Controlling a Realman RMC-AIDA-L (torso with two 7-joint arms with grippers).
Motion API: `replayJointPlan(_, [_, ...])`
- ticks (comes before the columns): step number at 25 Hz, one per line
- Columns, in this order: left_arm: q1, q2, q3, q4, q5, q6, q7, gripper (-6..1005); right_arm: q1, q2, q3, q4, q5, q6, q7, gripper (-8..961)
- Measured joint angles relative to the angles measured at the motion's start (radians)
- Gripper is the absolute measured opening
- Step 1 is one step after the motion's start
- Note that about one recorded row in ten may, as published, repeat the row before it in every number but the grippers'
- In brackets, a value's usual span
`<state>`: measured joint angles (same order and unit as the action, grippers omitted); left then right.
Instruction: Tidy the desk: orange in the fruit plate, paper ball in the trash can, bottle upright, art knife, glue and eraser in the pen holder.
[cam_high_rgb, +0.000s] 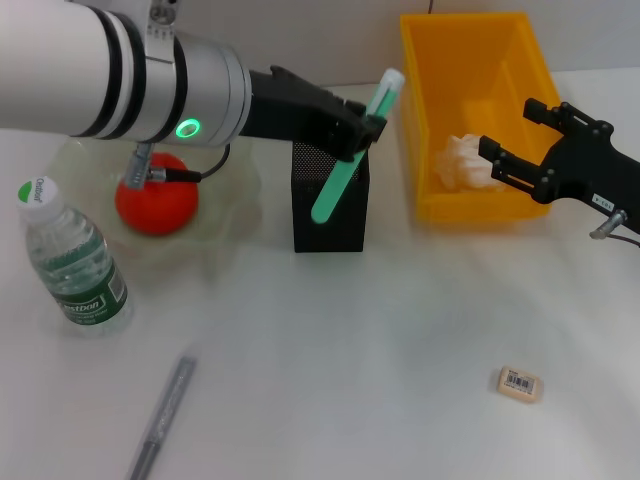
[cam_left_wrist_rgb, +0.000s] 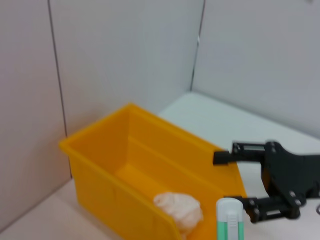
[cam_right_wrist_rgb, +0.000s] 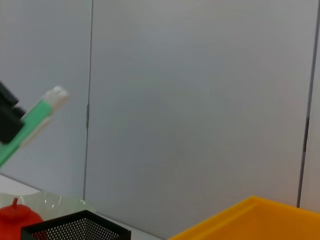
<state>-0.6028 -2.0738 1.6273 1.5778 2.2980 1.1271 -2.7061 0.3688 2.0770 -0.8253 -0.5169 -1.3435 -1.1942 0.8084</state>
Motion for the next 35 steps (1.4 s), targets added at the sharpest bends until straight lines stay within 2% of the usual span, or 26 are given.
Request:
replayJointPlan(4, [0.021,0.0,0.008,-0.021,-0.028,-0.058,0.042,185,-0.001,0.0,0.001,0.0,0.0,-0.001,0.0,765])
replayJointPlan(7, [0.026,-0.002,0.013,-0.103,-0.086,-0.13,0.118,185,-0.001,0.0,0.0,0.0,0.0,-0.004,0.003,765])
replayJointPlan(13, [0.024,-0.003,0.014,-0.181,-0.172,-0.207,0.221,184,-0.001,0.0,-0.003,0.0,0.0,-0.004,0.006,765])
replayJointPlan(26, [0.029,-0.003,0.015,-0.218,-0.21,-0.325,0.303,184,0.001,0.001,0.0,0.0,0.0,-0.004,0.009,765])
replayJointPlan(35, [0.032,-0.002,0.014,-0.306,-0.39,-0.395,0.467,184,-0.001,0.002,0.002,0.0,0.0,-0.004,0.012,765])
